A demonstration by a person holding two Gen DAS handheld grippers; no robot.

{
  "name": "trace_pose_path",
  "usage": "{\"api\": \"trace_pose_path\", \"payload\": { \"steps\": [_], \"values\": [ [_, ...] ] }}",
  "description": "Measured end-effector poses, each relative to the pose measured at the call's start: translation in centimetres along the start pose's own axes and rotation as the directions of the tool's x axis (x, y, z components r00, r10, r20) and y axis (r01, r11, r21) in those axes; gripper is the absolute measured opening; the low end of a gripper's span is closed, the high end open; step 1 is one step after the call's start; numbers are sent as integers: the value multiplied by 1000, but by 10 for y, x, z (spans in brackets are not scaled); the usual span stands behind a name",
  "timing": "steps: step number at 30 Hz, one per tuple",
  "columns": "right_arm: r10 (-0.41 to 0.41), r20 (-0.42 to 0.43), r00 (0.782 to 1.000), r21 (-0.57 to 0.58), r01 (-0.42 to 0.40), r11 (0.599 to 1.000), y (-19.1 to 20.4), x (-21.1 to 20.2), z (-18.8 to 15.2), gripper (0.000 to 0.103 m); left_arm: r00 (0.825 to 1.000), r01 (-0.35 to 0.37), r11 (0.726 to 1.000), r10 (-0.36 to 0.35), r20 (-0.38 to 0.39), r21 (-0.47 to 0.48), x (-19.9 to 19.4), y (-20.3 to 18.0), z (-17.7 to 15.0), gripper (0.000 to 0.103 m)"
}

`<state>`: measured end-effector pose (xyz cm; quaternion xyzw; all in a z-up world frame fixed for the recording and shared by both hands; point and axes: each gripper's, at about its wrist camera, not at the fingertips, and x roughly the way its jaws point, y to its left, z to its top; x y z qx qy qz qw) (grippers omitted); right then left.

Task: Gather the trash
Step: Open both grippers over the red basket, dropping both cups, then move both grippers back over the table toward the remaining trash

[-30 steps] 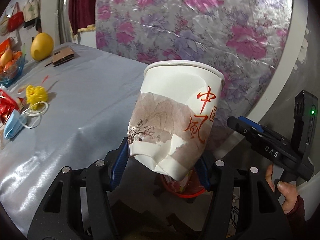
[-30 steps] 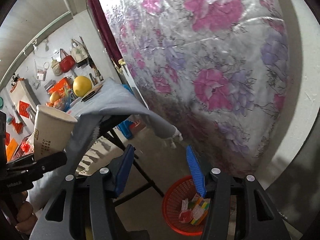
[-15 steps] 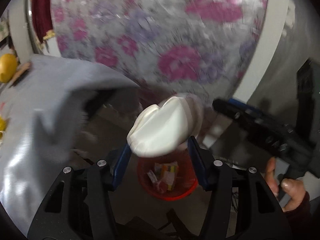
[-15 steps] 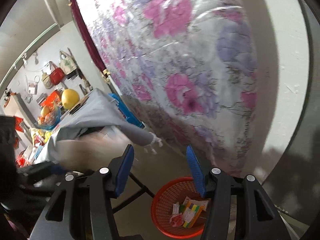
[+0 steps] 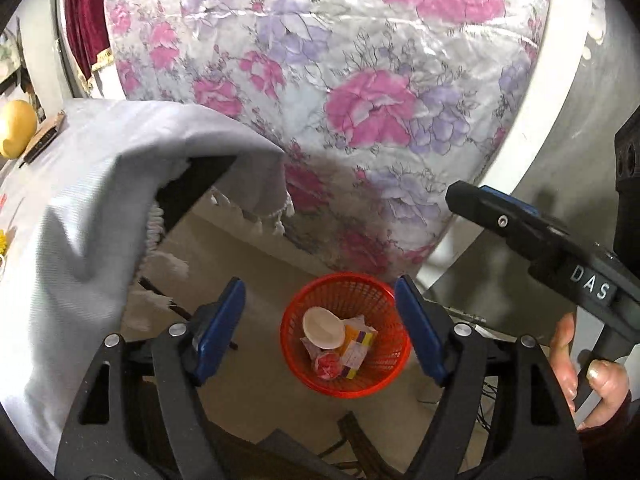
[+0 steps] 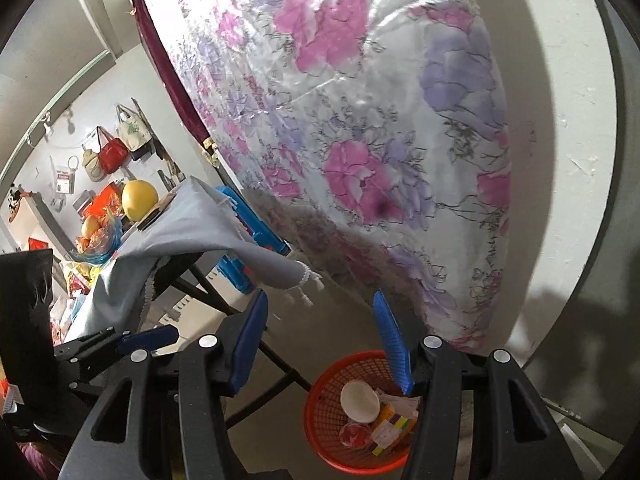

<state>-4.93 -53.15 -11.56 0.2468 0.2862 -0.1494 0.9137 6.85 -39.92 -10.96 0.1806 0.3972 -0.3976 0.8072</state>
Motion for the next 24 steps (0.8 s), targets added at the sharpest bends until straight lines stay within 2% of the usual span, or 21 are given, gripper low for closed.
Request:
{"api": "trace_pose_path", "payload": {
  "steps": [3, 6, 16, 24],
  "values": [
    [3, 3, 1000, -25, -3, 1000, 10, -3, 1, 57, 1000, -3, 1000, 4, 18, -16, -9, 4, -1, 76],
    [-3, 13, 1000, -47, 4, 999, 18, -8, 3, 64, 999, -4, 1000, 6, 40, -28, -20, 8, 0, 78],
    [22, 55, 998, -99, -16, 995, 49, -34, 11, 73, 990, -21, 996, 33, 140, -85, -70, 30, -1, 82],
    [75, 51, 996, -170, -65, 983, 96, -43, 10, 78, 973, -72, 978, 112, 201, -195, -113, 76, -16, 87]
  ]
}}
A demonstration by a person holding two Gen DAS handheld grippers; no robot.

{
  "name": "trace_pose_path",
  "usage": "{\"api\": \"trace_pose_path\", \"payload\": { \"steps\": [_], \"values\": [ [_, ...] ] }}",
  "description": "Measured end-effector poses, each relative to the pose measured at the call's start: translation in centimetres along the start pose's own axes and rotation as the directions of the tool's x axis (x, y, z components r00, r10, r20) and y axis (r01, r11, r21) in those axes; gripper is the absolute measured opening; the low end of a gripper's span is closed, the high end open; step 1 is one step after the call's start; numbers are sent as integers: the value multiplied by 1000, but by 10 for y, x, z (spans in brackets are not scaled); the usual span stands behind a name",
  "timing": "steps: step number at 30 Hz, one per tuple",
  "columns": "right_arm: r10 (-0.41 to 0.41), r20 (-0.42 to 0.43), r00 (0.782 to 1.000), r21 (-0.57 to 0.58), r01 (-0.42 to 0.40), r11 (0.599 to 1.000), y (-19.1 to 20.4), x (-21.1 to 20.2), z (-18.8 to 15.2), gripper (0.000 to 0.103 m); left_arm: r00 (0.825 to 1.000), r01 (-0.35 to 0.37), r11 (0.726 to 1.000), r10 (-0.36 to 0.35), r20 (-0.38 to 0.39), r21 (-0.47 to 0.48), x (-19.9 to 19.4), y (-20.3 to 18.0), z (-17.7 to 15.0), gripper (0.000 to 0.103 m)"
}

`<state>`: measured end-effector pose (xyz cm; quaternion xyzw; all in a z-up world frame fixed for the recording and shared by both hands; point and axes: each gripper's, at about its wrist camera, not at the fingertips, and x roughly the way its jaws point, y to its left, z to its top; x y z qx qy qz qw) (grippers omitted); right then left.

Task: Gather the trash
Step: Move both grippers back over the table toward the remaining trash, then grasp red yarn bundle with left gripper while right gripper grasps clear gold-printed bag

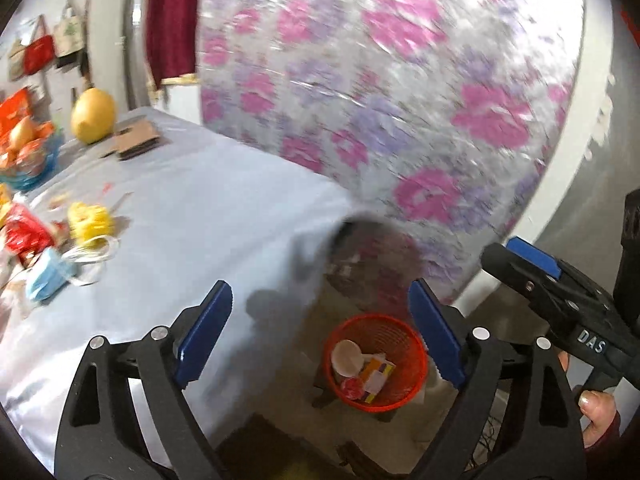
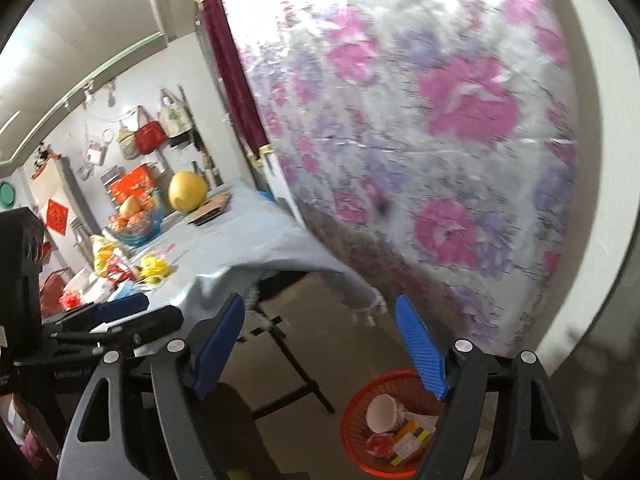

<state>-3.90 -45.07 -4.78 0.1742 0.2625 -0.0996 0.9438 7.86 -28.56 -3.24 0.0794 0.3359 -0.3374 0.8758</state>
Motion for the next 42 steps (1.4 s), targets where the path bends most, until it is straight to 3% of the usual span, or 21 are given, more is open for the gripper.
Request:
{"api": "trace_pose_path", "payload": {
  "steps": [7, 14, 17, 22, 25, 27, 31, 34, 36, 38, 40, 42],
  "values": [
    [78, -23, 997, -101, -79, 992, 67, 9, 3, 82, 995, -65, 985, 75, 63, -160, -41, 75, -6, 90],
    [168, -69, 983, -202, -178, 963, 149, 28, -1, 90, 973, -175, 924, 215, 84, -339, -83, 171, -28, 91],
    [201, -109, 973, -233, -222, 947, 181, 44, -5, 91, 954, -237, 877, 291, 68, -419, -103, 216, -39, 93],
    [254, -158, 954, -273, -289, 918, 228, 70, -7, 91, 913, -336, 768, 409, 14, -545, -137, 298, -46, 94],
    [276, -183, 944, -279, -319, 906, 245, 82, -9, 91, 905, -348, 712, 424, -21, -610, -149, 345, -49, 94],
    [294, -210, 932, -280, -346, 896, 258, 92, -10, 91, 909, -347, 693, 415, -45, -632, -148, 367, -50, 94],
    [312, -236, 920, -290, -373, 881, 275, 103, -11, 91, 913, -367, 702, 398, -92, -610, -132, 381, -46, 89],
    [332, -254, 909, -288, -398, 871, 285, 111, -10, 91, 922, -359, 722, 375, -101, -592, -119, 380, -50, 73],
    [345, -270, 899, -292, -418, 860, 296, 116, -10, 92, 928, -348, 732, 359, -102, -586, -112, 380, -55, 46],
    [366, -292, 884, -292, -447, 846, 307, 121, -10, 92, 932, -332, 728, 352, -89, -600, -113, 384, -57, 41],
    [397, -320, 860, -287, -488, 824, 322, 126, -9, 92, 933, -292, 727, 359, -19, -621, -129, 386, -60, 40],
    [420, -348, 838, -286, -521, 804, 337, 131, -10, 92, 910, -296, 708, 414, 37, -640, -150, 387, -65, 40]
  ]
}}
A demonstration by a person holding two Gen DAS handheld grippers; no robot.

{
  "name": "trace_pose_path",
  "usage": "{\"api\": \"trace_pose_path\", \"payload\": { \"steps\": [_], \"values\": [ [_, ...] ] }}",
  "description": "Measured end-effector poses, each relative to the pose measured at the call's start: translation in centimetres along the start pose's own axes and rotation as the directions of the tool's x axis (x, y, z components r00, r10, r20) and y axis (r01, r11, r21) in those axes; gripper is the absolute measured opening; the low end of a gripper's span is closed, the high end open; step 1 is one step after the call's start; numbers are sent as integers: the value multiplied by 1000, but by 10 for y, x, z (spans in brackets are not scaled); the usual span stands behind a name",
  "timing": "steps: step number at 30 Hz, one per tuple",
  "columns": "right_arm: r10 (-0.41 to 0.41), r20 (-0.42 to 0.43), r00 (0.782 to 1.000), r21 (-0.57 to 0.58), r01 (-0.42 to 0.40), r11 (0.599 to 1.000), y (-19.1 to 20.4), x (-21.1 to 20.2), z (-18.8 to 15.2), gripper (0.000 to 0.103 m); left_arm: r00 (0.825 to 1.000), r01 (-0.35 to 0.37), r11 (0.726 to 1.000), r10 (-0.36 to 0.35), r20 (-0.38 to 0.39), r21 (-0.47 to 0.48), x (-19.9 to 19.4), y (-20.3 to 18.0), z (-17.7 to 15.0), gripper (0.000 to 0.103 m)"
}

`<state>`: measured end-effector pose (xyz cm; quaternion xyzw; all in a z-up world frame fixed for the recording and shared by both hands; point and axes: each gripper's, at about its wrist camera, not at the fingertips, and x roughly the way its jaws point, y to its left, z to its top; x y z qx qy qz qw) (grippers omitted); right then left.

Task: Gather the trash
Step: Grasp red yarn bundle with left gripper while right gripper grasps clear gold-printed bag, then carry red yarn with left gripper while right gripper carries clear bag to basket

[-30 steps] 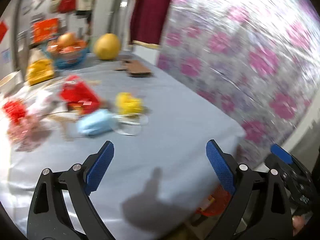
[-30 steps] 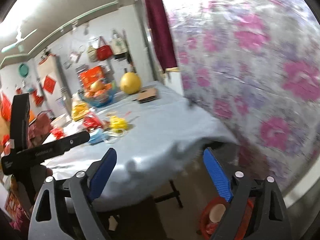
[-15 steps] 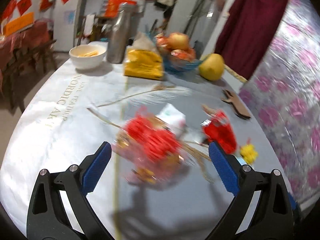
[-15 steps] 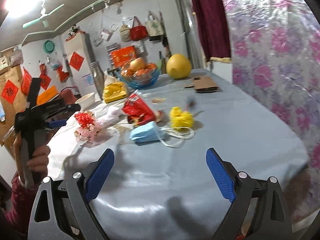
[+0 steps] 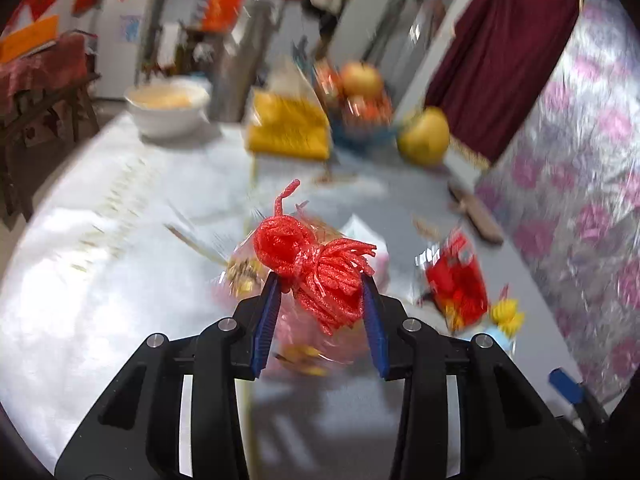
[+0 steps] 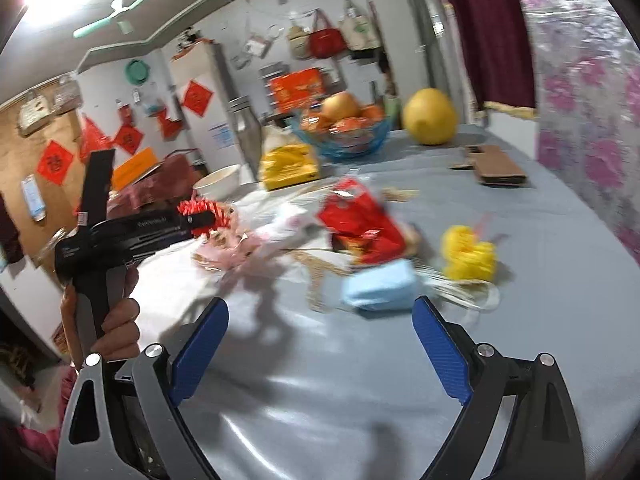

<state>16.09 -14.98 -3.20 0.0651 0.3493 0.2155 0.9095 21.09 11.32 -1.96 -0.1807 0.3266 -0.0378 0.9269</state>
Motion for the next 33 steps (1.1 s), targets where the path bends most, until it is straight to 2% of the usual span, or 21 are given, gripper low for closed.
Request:
{"api": "trace_pose_path", "payload": {
  "steps": [2, 5, 8, 10, 16, 20, 21, 22, 23, 24, 25, 26, 29, 33],
  "values": [
    [46, -41, 998, -26, -47, 999, 15, 17, 6, 92, 999, -9, 999, 10, 38, -30, -11, 11, 0, 40],
    [99, -95, 990, -58, -105, 993, 35, 41, 12, 92, 999, -5, 996, 9, 45, -84, -16, 28, -3, 40],
    [120, -137, 983, -82, -132, 988, 53, 67, 21, 92, 996, -65, 986, 72, 47, -154, -16, 45, -3, 40],
    [130, -152, 980, -106, -147, 983, 66, 82, 30, 91, 997, -56, 973, 68, 44, -223, -17, 60, -2, 40],
    [91, -150, 984, -220, -124, 968, 100, 124, 61, 91, 994, -77, 945, 95, 44, -318, -23, 81, -3, 40],
    [53, -145, 988, -240, -87, 967, 107, 153, 74, 91, 998, -59, 939, 68, 14, -338, -17, 85, -7, 40],
    [39, -158, 987, -235, -76, 969, 107, 162, 74, 88, 998, -57, 939, 65, 10, -340, -16, 85, -7, 40],
    [37, -174, 984, -222, -76, 972, 105, 168, 72, 81, 998, -55, 939, 61, 8, -339, -15, 85, -8, 40],
    [49, -197, 979, -211, -92, 973, 103, 172, 69, 47, 998, -53, 940, 59, 7, -337, -14, 84, -7, 40],
    [60, -219, 974, -205, -106, 973, 103, 176, 67, 4, 998, -51, 941, 57, 7, -334, -14, 82, -8, 40],
    [79, -238, 968, -192, -127, 973, 102, 176, 64, 3, 999, -49, 942, 54, 6, -332, -12, 82, -8, 40],
    [98, -212, 972, -175, -137, 975, 99, 166, 61, 2, 999, -48, 943, 52, 2, -329, -11, 80, -9, 40],
    [86, -105, 991, -189, -104, 976, 94, 124, 58, 2, 999, -38, 948, 38, -5, -315, -8, 76, -10, 40],
    [90, -18, 996, -139, -91, 986, 77, 72, 56, 2, 997, -57, 966, 69, 36, -253, -19, 62, -11, 40]
  ]
}}
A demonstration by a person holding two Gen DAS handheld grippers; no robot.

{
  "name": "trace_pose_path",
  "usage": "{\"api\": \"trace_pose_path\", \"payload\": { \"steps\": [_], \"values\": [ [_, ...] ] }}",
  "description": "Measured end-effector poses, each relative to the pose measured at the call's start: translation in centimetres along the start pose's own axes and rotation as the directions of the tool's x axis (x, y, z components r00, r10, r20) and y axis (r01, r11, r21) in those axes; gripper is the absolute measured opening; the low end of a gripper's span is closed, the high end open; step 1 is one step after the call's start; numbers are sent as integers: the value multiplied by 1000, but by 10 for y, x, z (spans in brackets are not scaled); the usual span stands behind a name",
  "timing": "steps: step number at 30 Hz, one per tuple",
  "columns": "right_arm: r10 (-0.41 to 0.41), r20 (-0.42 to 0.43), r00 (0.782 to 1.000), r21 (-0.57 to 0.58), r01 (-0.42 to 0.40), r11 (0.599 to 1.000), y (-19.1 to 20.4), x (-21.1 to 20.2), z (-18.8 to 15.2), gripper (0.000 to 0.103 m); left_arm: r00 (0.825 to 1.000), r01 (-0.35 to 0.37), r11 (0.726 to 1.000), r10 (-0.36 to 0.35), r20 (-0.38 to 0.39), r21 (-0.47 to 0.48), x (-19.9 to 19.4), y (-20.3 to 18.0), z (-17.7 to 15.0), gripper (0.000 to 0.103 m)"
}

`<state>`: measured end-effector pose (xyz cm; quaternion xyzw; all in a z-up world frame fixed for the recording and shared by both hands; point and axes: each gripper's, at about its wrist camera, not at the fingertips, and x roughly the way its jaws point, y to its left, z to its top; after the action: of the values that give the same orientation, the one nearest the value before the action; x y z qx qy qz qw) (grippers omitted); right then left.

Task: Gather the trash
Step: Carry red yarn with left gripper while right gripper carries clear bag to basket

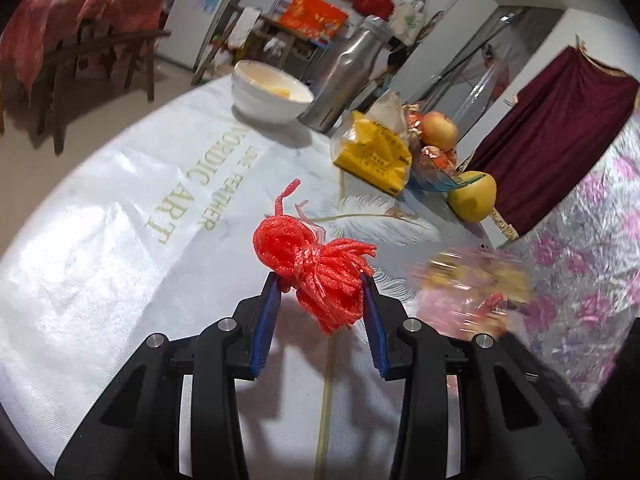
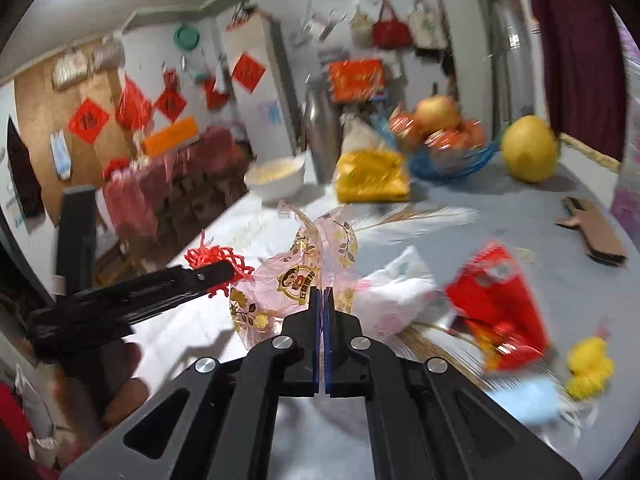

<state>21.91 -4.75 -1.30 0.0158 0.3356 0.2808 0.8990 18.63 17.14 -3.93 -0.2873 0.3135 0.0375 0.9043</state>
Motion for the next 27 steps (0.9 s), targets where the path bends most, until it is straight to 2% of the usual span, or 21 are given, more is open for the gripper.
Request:
{"api": "trace_pose_path", "payload": {
  "steps": [2, 5, 10, 13, 19, 27],
  "values": [
    [-24, 38, 999, 22, 23, 999, -8, -27, -5, 2, 1000, -11, 999, 11, 14, 32, -5, -10, -5, 40],
    [-60, 75, 995, 56, 56, 997, -21, -60, -16, 2, 998, 55, 996, -54, -21, 70, -12, -27, -18, 40],
    [-116, 131, 984, 119, 101, 988, -43, -115, -40, 2, 988, 146, 975, -135, -72, 166, -31, -65, -48, 40],
    [-159, 163, 974, 152, 134, 979, -56, -152, -60, 2, 978, 196, 955, -175, -113, 221, -43, -88, -68, 40],
    [-236, 226, 945, 228, 184, 956, -84, -221, -101, 2, 967, 242, 905, -194, -164, 351, -66, -138, -114, 40],
    [-324, 254, 911, 305, 242, 921, -123, -283, -145, 2, 952, 294, 829, -213, -219, 476, -76, -207, -160, 41]
  ]
}}
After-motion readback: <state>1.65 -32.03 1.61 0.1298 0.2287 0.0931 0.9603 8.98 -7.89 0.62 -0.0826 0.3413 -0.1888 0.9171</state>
